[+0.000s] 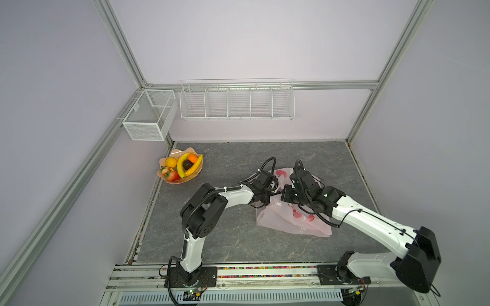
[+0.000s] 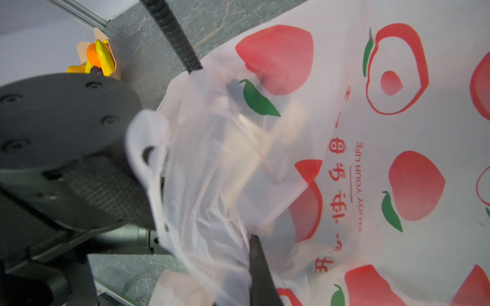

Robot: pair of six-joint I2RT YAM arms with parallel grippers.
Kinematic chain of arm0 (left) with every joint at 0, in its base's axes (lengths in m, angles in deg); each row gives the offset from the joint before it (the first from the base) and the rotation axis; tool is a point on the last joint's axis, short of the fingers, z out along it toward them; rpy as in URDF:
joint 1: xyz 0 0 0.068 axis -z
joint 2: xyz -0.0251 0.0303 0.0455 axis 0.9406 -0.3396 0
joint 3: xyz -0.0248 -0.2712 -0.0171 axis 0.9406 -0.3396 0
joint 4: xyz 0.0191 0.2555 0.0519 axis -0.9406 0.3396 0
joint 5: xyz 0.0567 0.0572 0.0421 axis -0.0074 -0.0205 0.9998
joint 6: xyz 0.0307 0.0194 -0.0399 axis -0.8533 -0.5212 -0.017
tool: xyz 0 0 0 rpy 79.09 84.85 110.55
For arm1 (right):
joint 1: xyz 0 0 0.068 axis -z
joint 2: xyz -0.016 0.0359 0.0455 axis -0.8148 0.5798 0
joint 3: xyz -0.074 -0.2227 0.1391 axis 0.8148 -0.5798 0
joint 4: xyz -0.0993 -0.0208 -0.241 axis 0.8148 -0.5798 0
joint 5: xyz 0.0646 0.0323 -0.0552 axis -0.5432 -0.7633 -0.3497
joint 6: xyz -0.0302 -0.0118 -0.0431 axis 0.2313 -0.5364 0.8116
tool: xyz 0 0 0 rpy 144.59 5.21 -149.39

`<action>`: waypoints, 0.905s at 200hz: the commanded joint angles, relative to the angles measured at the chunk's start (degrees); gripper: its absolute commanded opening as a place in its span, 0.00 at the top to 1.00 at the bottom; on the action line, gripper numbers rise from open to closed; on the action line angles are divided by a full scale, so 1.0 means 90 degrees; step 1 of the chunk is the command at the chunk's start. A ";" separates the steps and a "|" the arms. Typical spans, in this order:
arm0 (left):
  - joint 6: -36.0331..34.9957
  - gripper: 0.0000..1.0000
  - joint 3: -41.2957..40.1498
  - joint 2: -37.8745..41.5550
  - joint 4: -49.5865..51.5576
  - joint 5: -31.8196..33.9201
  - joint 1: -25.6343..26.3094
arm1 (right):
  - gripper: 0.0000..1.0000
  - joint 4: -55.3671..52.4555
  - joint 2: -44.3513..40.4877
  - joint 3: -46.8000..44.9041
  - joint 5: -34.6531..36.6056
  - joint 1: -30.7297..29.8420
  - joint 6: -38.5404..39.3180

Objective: Place the fruits into the plastic bag
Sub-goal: Place the fruit in the plastic bag.

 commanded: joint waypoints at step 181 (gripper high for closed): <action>0.0124 0.01 0.0248 0.1069 0.1177 0.0698 -0.0071 | 0.94 -0.0141 -0.0323 -0.0086 -0.0275 0.0351 -0.0078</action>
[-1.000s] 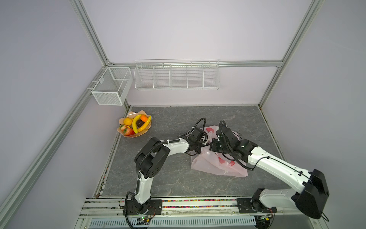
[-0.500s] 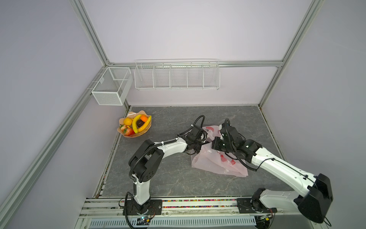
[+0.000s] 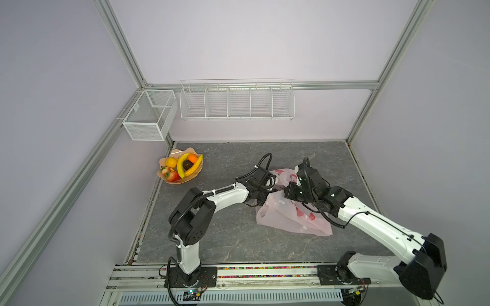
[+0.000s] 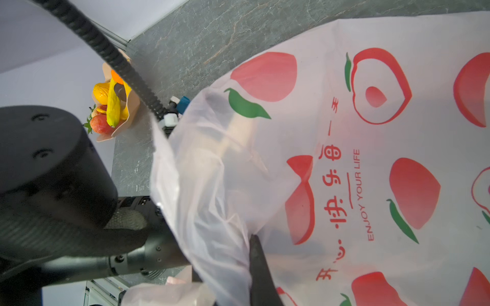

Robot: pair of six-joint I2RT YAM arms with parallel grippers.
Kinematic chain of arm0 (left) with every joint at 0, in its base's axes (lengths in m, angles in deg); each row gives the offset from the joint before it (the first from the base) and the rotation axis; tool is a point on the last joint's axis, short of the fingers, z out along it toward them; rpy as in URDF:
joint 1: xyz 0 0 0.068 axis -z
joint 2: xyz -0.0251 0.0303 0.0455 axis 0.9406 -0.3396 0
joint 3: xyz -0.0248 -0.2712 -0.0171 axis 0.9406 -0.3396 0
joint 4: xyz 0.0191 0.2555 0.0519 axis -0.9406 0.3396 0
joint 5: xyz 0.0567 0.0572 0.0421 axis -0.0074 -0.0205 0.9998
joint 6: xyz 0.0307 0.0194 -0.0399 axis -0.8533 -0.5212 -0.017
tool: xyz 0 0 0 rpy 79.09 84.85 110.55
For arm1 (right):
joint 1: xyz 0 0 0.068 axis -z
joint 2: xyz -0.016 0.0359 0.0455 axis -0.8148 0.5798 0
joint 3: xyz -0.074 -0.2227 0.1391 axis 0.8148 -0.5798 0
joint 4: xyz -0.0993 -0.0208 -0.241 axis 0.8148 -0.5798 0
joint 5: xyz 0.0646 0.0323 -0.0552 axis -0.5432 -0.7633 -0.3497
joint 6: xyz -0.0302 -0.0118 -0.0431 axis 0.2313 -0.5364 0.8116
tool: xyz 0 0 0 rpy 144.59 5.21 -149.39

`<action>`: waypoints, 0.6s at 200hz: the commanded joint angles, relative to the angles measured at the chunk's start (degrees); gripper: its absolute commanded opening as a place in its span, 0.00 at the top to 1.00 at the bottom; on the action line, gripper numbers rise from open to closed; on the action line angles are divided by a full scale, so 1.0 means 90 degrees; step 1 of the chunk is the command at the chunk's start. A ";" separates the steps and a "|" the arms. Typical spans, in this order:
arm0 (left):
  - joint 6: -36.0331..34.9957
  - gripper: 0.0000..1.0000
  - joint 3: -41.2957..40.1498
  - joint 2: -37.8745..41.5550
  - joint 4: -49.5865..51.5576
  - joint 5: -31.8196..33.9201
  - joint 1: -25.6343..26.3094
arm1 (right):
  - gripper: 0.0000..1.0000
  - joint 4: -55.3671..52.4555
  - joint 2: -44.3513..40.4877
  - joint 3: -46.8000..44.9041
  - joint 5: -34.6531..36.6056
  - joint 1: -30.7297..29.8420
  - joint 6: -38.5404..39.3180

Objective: Place the fruits into the plastic bag
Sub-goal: Place the fruit in the plastic bag.

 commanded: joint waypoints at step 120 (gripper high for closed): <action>-0.0616 0.01 0.0416 0.1260 0.1635 0.1604 -0.0067 | 0.94 -0.0312 -0.0067 -0.0021 0.0097 0.0084 -0.0132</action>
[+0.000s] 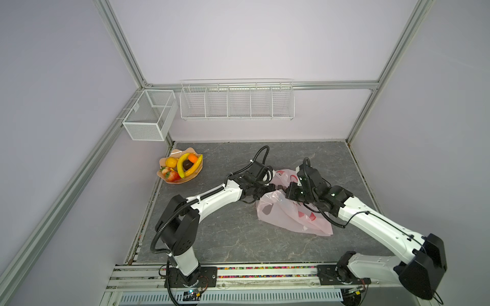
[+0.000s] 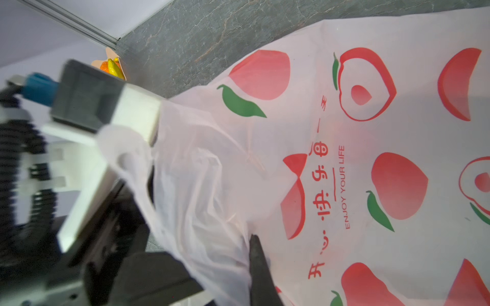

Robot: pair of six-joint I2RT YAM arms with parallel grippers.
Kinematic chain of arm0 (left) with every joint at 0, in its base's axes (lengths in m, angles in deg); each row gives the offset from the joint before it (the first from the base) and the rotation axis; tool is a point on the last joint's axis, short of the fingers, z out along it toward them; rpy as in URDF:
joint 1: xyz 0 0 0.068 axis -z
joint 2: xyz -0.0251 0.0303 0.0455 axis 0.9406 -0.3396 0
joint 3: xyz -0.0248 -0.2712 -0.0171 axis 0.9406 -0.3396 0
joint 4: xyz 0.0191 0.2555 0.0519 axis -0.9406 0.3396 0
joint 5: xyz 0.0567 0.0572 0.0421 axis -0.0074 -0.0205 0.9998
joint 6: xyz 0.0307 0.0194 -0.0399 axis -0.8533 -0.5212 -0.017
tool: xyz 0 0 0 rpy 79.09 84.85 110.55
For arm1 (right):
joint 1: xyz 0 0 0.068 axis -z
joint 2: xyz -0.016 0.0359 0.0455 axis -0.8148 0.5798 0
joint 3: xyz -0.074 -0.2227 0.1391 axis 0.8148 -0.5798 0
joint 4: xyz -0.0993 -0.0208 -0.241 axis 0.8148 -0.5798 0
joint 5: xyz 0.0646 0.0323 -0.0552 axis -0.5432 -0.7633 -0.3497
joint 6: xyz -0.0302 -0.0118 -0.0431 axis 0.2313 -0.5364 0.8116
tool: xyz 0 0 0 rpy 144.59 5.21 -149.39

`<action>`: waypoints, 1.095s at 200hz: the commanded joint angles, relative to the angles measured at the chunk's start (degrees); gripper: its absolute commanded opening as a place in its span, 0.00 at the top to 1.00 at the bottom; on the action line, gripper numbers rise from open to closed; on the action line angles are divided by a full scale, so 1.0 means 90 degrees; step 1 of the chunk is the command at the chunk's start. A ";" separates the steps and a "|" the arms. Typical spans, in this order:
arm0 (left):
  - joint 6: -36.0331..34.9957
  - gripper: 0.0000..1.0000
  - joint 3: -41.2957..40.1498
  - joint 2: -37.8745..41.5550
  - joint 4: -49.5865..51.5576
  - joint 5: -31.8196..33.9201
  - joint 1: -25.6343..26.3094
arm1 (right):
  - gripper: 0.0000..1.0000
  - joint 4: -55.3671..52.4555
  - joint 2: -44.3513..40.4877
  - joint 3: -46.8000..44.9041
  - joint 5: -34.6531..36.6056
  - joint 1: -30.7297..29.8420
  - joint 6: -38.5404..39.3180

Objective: Place the fruits into the plastic bag
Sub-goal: Place the fruit in the plastic bag, then pick up the fruit from the plate.

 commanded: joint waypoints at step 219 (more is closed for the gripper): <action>0.0124 0.02 -0.0131 0.2171 0.3263 0.3849 -0.2007 | 0.94 -0.0081 0.0029 0.0081 0.0017 0.0031 -0.0065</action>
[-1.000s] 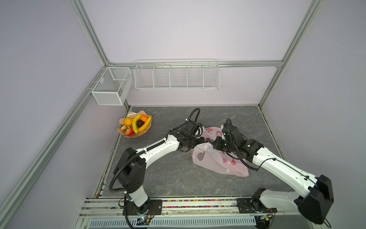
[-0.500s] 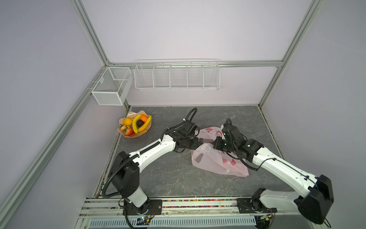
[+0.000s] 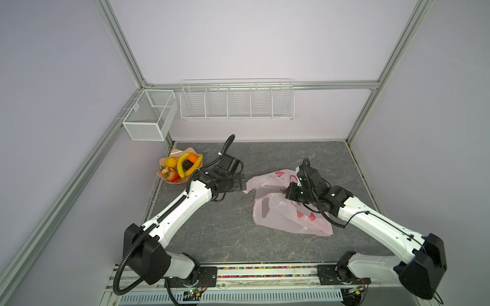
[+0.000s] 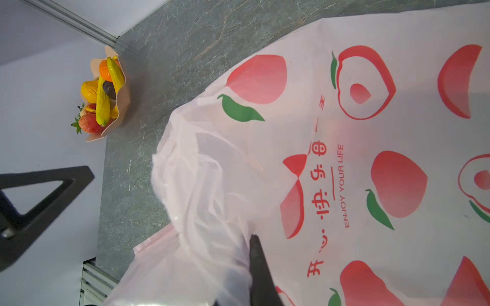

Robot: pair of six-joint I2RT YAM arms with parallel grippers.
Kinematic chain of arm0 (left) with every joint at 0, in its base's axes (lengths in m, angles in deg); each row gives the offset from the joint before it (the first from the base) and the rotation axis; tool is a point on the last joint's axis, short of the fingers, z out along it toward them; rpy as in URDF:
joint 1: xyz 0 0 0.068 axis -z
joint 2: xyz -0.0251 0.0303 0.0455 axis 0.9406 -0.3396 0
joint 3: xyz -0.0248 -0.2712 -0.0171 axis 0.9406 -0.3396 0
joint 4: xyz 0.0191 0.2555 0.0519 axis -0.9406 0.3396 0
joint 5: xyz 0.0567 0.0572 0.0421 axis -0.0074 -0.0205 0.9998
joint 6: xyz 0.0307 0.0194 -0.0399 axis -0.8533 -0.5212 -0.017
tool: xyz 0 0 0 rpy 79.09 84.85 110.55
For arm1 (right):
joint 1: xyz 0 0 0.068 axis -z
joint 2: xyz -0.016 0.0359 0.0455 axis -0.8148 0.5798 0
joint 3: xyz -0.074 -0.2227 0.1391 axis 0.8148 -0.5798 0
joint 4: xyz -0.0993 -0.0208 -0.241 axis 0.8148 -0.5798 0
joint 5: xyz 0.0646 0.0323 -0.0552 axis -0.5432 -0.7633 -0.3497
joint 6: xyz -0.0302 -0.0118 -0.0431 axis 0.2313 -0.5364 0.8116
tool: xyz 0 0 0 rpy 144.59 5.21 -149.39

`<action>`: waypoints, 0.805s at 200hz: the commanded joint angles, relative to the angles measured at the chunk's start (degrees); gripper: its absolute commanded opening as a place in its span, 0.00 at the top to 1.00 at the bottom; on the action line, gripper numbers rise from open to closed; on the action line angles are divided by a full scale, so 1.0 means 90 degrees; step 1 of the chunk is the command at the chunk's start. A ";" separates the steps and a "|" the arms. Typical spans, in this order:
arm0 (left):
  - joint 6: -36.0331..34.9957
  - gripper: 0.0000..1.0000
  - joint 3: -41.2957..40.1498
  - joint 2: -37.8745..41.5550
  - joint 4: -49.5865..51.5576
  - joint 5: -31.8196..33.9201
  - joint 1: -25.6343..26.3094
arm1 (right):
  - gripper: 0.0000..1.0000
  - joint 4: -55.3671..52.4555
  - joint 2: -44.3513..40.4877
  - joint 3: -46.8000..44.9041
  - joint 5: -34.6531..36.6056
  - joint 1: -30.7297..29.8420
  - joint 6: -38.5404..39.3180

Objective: Place the fruits into the plastic bag
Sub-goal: Pick up the fruit from the plate.

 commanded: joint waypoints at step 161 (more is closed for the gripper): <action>-0.2222 0.30 0.1444 -0.2127 0.0237 0.0199 -0.4078 | 0.94 -0.0114 0.0058 0.0108 0.0039 0.0032 -0.0030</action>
